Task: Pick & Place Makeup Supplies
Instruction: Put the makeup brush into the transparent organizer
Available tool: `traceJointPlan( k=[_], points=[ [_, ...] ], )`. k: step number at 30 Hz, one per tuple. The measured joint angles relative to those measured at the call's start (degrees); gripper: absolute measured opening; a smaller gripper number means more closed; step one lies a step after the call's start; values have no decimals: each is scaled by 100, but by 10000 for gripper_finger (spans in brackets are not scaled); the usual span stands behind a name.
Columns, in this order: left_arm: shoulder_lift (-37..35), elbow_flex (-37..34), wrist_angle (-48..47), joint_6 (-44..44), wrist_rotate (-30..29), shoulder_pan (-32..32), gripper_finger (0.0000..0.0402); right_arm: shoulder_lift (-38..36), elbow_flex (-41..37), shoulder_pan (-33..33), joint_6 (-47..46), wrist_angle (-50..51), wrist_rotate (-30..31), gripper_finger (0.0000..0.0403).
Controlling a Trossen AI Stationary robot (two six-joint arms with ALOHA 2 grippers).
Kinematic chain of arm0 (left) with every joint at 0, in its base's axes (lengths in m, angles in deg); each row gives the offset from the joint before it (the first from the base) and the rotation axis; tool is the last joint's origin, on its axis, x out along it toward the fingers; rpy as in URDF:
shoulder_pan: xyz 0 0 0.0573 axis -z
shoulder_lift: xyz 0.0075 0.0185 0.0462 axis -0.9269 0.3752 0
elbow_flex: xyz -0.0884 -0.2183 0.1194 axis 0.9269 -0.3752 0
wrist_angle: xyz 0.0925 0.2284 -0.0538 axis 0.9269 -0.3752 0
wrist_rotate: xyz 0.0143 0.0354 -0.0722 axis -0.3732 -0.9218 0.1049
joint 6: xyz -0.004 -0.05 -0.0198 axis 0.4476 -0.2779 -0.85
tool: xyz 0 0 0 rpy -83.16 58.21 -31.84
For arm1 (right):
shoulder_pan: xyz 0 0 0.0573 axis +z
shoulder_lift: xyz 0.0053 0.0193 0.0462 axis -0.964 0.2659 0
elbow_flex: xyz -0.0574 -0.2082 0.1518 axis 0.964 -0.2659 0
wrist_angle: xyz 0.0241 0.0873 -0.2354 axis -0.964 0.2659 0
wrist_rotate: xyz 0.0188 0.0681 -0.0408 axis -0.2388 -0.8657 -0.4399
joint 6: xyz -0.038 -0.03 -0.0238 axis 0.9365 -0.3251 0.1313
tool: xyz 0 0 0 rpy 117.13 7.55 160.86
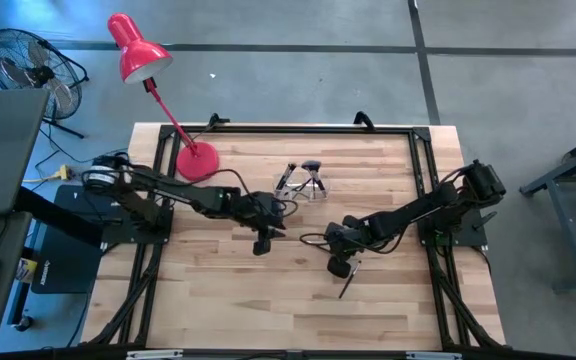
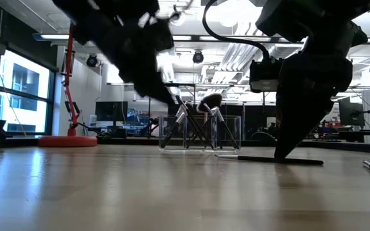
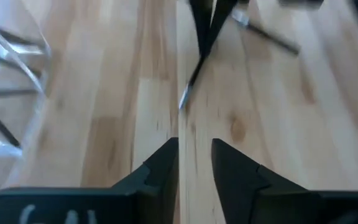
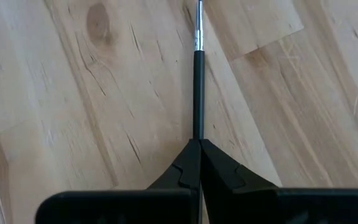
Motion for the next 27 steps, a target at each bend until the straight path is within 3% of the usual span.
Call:
traceJointPlan(
  k=[8, 14, 19, 27],
  points=[
    [650, -25, 727, 325, 20, 0, 137, 0, -1, 0, 0, -4, -1, 0],
    [1186, 209, 1037, 596, 87, 0, 140, -2, -1, -2, 236, -15, -58, 0],
    [1685, 536, 1004, 659, 679, 23, 140, -4, -5, -9, 380, -54, -66, 0],
    [2331, 1064, 1084, 924, 510, 164, 140, -4, -9, -9, 386, -103, -111, 0]
  ],
)
